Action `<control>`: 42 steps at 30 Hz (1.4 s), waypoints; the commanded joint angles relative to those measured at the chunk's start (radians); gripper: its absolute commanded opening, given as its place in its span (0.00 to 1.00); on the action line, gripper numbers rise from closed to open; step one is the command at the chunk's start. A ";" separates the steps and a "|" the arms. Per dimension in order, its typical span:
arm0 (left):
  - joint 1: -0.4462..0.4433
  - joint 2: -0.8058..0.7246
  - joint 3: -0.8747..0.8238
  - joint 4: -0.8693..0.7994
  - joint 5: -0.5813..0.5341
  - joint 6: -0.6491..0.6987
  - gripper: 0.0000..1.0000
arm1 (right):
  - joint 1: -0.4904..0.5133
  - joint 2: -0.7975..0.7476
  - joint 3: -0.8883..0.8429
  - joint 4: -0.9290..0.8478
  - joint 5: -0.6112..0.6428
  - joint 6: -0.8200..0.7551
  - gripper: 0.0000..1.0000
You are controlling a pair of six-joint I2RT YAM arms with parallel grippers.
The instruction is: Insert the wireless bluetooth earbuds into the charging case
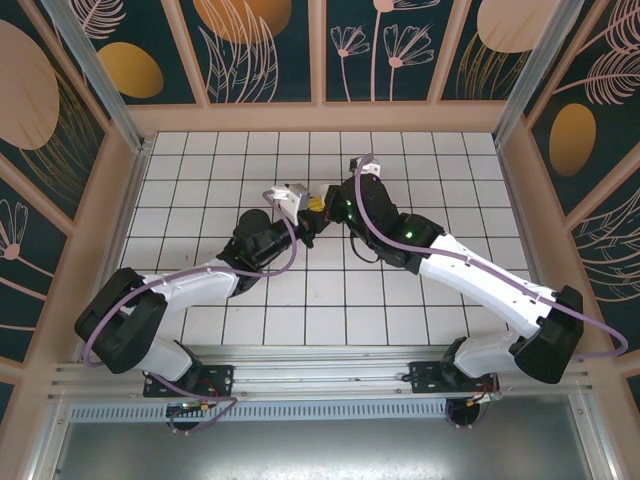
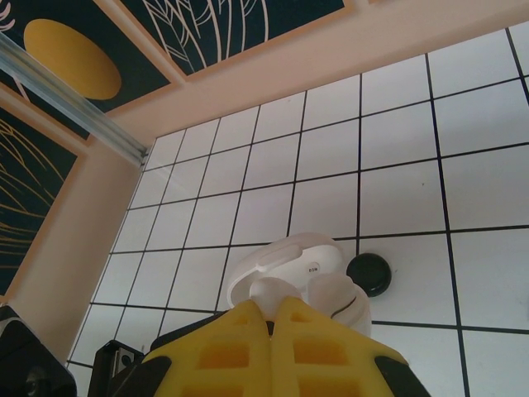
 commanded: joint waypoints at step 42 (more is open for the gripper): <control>0.003 -0.003 0.088 -0.018 0.088 0.077 0.00 | -0.090 -0.080 0.261 -0.236 -0.199 -0.054 0.35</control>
